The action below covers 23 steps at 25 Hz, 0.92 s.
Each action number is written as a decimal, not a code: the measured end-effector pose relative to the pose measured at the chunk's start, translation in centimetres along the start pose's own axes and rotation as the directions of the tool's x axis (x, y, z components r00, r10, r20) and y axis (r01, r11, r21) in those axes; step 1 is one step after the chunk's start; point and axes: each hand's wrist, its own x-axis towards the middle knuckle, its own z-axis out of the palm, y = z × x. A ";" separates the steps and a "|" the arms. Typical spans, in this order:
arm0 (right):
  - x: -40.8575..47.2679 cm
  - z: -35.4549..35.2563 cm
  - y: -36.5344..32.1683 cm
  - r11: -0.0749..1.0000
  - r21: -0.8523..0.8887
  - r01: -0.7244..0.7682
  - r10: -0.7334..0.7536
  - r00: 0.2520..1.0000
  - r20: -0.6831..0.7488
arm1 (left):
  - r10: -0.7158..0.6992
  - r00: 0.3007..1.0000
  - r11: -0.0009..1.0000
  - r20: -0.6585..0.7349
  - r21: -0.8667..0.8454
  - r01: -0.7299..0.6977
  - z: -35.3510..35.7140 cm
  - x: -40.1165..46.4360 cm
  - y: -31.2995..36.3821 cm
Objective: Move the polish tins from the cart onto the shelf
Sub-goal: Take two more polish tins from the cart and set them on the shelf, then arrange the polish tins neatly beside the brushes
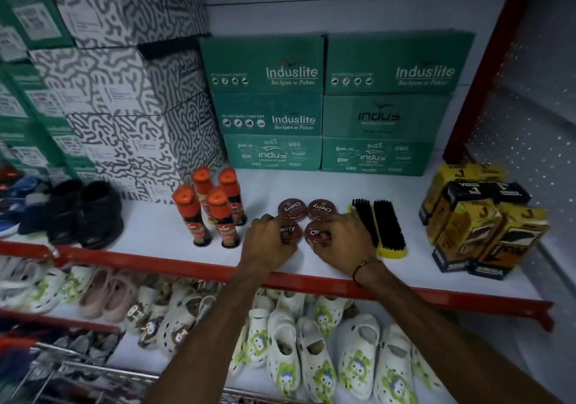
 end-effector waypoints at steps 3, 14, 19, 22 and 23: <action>0.2 0.1 0.1 1.000 0.012 -0.002 0.002 1.000 -0.006 | -0.006 0.999 1.000 0.034 -0.029 0.007 -0.3 0.3 0.0; 4.0 -1.0 1.3 0.996 -0.065 -0.057 0.068 0.981 0.183 | 0.122 0.983 0.983 0.137 0.117 -0.139 -0.5 3.8 0.0; 3.6 -0.7 1.1 0.997 -0.067 -0.045 0.055 0.985 0.165 | 0.112 0.989 0.987 0.094 0.107 -0.122 -0.2 3.5 -0.6; 3.2 -0.6 0.9 0.997 -0.064 -0.032 0.042 0.985 0.170 | 0.122 0.989 0.987 0.082 0.100 -0.130 -0.3 3.3 -1.0; 3.1 -0.5 0.9 0.997 -0.070 -0.027 0.039 0.985 0.170 | 0.129 0.989 0.986 0.078 0.100 -0.137 -0.4 3.2 -1.0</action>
